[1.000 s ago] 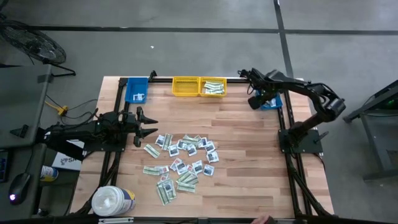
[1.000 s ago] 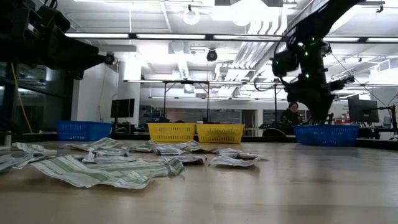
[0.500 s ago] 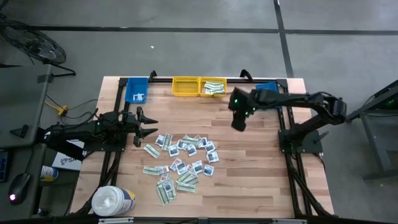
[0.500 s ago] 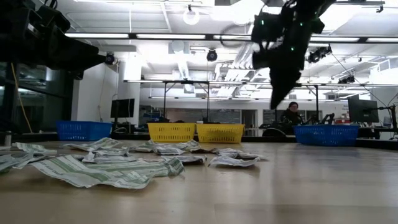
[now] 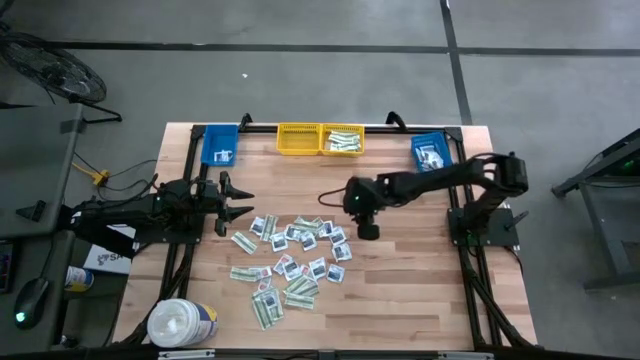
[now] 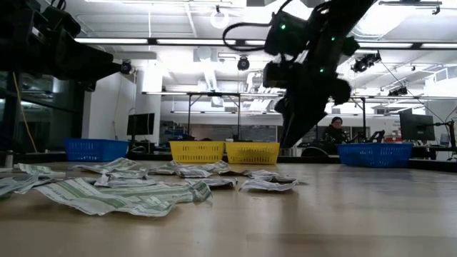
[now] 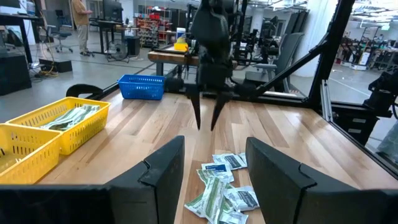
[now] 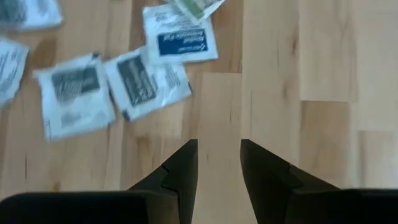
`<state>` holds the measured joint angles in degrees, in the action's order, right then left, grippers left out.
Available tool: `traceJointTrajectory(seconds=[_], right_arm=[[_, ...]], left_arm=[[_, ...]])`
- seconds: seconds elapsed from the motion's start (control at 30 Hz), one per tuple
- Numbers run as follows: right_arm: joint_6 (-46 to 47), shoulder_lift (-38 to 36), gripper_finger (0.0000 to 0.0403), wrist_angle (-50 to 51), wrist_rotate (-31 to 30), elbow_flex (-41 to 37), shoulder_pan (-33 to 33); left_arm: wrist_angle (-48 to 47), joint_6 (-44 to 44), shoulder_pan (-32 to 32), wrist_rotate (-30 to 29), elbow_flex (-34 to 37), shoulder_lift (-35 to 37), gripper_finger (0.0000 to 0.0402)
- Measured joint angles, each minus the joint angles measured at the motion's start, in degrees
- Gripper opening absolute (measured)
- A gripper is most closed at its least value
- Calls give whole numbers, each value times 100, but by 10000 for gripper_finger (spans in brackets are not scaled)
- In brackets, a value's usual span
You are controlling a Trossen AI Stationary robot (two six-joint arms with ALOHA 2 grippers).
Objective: Pick & Place First Aid Supplies
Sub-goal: Put the black towelette pack into the right blue bin
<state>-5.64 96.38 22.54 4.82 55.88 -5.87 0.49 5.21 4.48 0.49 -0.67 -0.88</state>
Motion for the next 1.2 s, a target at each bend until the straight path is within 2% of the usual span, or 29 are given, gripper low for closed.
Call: traceJointTrajectory(seconds=[0.13,0.23,0.3,0.53,0.67,1.2], right_arm=[[791,284,114,-209,237,59,-25],[792,392,114,-353,643,63,-23],[666,423,114,-411,690,65,14],[-210,468,114,-450,-32,77,241],[-371,554,114,-421,-282,160,338],[-982,1242,114,336,-156,1192,367]], left_arm=[[0,0,-1,0,0,-1,172],[0,0,-1,0,0,1,172],[0,0,-1,0,0,-1,172],[0,0,-1,0,0,0,172],[0,0,-1,0,0,1,172],[-1,0,0,2,0,-1,172]])
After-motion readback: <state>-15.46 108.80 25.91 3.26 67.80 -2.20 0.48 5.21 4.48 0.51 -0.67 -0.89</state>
